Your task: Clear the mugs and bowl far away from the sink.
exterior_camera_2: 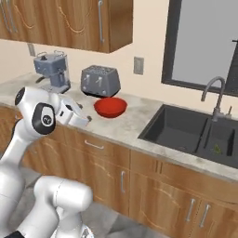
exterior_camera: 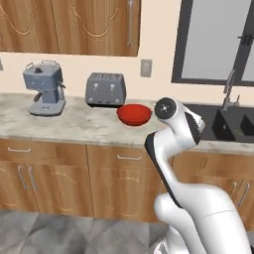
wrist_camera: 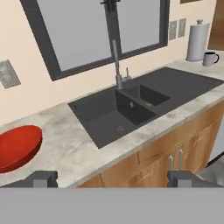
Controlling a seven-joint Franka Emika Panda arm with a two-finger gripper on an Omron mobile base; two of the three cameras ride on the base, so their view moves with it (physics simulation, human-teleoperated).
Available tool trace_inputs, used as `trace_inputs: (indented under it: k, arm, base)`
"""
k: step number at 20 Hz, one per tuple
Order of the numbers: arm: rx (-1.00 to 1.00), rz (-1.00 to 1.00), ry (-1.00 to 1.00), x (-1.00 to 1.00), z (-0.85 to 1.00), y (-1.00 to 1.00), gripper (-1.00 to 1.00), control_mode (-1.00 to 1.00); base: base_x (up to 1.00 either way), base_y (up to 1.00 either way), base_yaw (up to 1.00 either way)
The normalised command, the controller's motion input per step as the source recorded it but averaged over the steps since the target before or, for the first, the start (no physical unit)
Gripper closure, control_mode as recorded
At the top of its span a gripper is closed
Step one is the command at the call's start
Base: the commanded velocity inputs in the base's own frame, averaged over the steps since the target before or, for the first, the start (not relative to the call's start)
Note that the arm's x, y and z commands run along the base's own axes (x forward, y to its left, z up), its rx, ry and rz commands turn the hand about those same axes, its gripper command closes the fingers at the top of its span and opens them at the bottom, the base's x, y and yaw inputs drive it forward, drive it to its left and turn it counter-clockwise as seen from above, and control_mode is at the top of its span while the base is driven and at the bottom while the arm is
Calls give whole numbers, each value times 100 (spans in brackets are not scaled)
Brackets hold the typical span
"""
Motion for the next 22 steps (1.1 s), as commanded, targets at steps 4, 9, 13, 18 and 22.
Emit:
trace_inputs:
  k: [4, 9, 13, 18, 22]
  arm:
    - [0, 0, 0, 0, 0, 0, -100, 100]
    - [0, 0, 0, 0, 0, 0, -100, 100]
    - [0, 0, 0, 0, 0, 0, -100, 100]
    - [0, 0, 0, 0, 0, 0, -100, 100]
    - [0, 0, 0, 0, 0, 0, -100, 100]
  base:
    - [98, 7, -14]
    - [61, 18, -30]
    - [7, 46, -39]
    - [0, 62, -34]
    - [0, 21, -12]
